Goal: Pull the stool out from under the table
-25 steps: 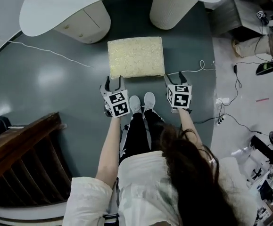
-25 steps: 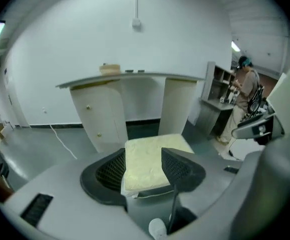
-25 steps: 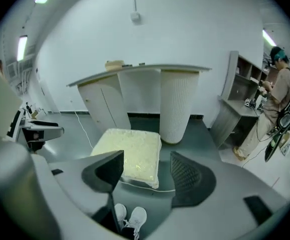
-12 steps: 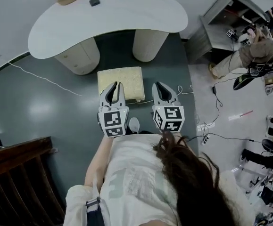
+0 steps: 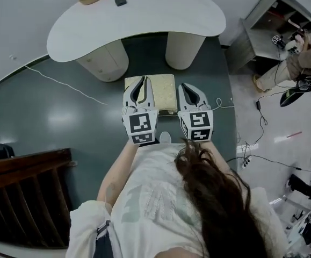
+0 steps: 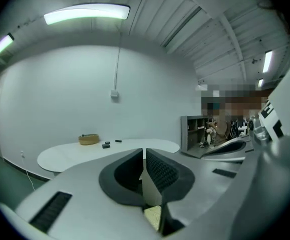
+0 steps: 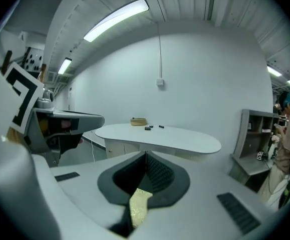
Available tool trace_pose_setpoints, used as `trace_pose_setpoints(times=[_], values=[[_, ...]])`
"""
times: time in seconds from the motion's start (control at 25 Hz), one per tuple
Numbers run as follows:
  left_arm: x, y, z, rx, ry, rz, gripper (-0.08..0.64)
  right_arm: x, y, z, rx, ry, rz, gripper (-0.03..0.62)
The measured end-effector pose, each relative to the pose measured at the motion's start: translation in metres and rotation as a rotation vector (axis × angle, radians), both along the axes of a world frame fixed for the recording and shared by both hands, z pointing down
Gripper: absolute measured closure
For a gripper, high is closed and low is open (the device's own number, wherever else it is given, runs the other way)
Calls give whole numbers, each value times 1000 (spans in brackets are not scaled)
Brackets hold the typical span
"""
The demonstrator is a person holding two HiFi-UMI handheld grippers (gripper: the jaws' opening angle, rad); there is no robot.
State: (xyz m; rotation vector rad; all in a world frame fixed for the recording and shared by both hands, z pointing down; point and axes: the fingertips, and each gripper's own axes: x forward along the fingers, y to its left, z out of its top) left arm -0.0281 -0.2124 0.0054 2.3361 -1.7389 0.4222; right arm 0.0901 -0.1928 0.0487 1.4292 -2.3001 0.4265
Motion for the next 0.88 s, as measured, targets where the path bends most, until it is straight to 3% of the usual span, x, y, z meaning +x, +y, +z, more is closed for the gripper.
trace_pose_setpoints(times=[0.24, 0.64, 0.88], values=[[-3, 2, -9, 2, -60, -4, 518, 5, 3, 2, -2, -29, 21, 560], [8, 25, -5, -12, -83, 1, 518, 23, 17, 6, -16, -21, 31, 560], [-8, 31, -3, -11, -92, -10, 518, 20, 23, 9, -23, -31, 61, 561]])
